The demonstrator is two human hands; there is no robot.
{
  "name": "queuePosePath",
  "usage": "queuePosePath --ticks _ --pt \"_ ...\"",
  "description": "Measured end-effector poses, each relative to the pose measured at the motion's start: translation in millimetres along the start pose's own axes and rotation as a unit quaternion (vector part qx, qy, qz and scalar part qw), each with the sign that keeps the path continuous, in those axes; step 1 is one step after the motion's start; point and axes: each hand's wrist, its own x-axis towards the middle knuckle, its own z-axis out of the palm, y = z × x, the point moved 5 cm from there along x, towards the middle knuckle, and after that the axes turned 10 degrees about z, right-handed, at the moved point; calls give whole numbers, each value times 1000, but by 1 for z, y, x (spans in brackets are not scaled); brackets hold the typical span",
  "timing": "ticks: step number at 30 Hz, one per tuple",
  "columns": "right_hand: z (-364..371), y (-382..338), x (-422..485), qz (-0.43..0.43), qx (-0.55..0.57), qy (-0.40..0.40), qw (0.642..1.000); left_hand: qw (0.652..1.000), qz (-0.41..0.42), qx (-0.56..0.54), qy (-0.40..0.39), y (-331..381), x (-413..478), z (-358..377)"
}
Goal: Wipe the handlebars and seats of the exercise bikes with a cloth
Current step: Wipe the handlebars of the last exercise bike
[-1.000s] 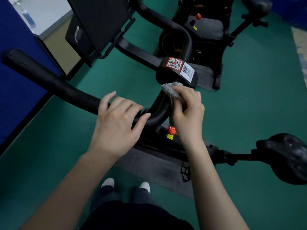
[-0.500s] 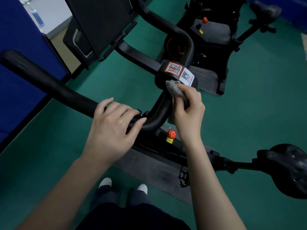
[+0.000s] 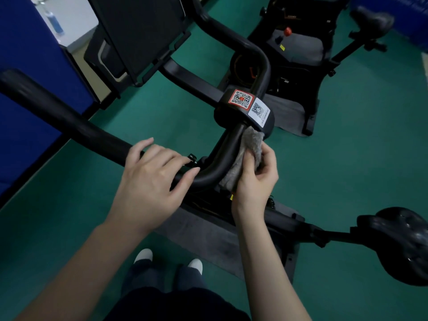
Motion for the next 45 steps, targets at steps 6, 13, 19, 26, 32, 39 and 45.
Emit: queuePosePath --ticks 6,13,19,26,32,39,45 --pt "2 19 0 123 156 4 980 1000 2 1 5 1 0 0" --pt "6 40 -42 251 237 -38 938 1000 10 12 21 1 0 0" --pt "13 43 -53 301 238 -51 922 999 20 18 36 2 0 -1" --pt "16 40 -65 311 286 -34 906 998 40 -1 38 -3 3 -6" --pt "-2 30 -68 226 183 -6 957 998 52 -9 26 -6 5 -4" --pt "3 -54 -14 -170 -236 -47 956 999 37 -17 12 -4 2 -6" --pt "47 -88 31 -333 -462 -257 781 1000 -13 -10 -18 1 -1 -6"
